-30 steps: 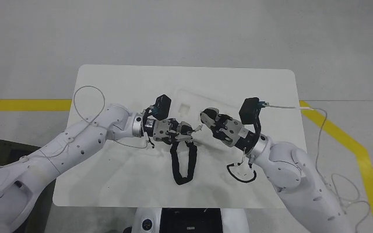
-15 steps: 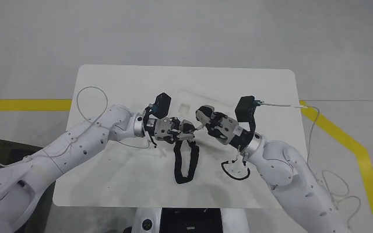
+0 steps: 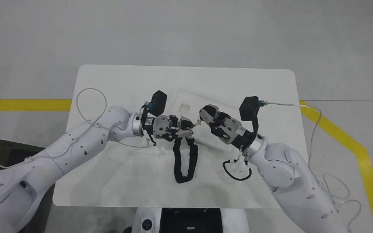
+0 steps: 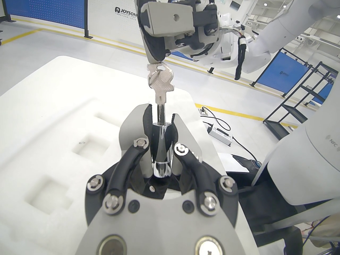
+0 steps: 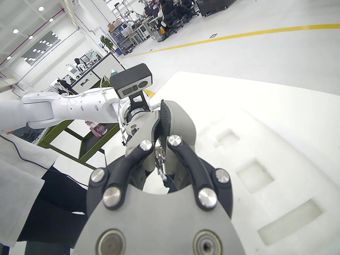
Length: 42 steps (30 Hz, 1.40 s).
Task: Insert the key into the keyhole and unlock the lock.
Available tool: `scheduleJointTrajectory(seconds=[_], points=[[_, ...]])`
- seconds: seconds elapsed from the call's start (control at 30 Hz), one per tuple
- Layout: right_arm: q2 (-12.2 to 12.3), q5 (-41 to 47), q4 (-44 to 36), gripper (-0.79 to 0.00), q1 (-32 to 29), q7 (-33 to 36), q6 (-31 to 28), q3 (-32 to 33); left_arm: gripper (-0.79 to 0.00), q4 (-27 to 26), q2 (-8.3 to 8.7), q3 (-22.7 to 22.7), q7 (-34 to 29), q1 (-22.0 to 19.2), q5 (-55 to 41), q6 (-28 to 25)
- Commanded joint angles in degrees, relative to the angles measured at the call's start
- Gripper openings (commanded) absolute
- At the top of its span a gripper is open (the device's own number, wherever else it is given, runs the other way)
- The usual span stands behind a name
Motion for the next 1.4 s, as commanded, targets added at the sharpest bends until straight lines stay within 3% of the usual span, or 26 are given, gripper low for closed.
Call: scheduleJointTrajectory(seconds=[0.0, 0.73, 0.87, 0.93, 1.0, 1.03, 1.07, 1.1, 1.13, 1.2, 1.37], points=[[-0.1, -0.3, 0.1, -0.785, 0.1, -0.3, 0.0, 0.0, -0.785, 0.1, 0.03, 0.0, 0.0, 0.1, 0.1, 0.0], [-1.5, 0.3, 1.8, -0.785, 1.6, 0.7, 0.3, -1.1, -0.785, 0.2, -0.21, -1.0, 1.4, 0.6, 0.3, 0.0], [-1.2, -5.0, 0.0, -0.785, 2.2, 2.8, -1.8, 0.3, -0.785, 0.6, -0.18, -1.1, 0.2, 0.5, 1.0, 0.0], [-0.9, -8.8, -0.8, -0.573, 2.5, 5.4, -3.5, 1.2, -0.785, 0.6, -0.12, -1.0, -0.4, 0.4, 1.3, 0.0], [-0.5, -12.4, -1.8, -0.434, 2.9, 9.0, -6.3, 2.0, -0.785, 0.4, 0.0, -0.9, -1.1, 0.2, 1.4, 0.0], [-0.3, -13.7, -2.0, -0.326, 3.1, 10.7, -7.7, 2.5, -0.785, 0.3, 0.08, -0.7, -1.6, -0.1, 1.6, 0.0], [-0.1, -14.9, -2.5, -0.163, 3.4, 12.3, -9.0, 2.9, -0.785, 0.1, 0.18, -0.6, -2.2, -0.4, 1.9, 0.0], [0.1, -16.1, -2.9, -0.148, 3.6, 13.7, -10.4, 3.4, -0.785, 0.0, 0.3, -0.5, -2.8, -0.9, 2.1, 0.0], [0.3, -17.1, -3.3, -0.148, 3.8, 14.8, -11.4, 3.8, -0.785, -0.1, 0.43, -0.3, -3.4, -1.3, 2.3, 0.0], [0.6, -18.9, -4.2, -0.28, 4.1, 17.5, -13.9, 4.4, -0.785, -0.5, 0.69, 0.0, -4.4, -2.2, 2.6, 0.0], [1.2, -21.7, -5.5, -0.416, 5.2, 23.5, -18.6, 5.1, -0.785, -1.5, 1.32, 1.0, -6.7, -4.2, 2.8, 0.0]])
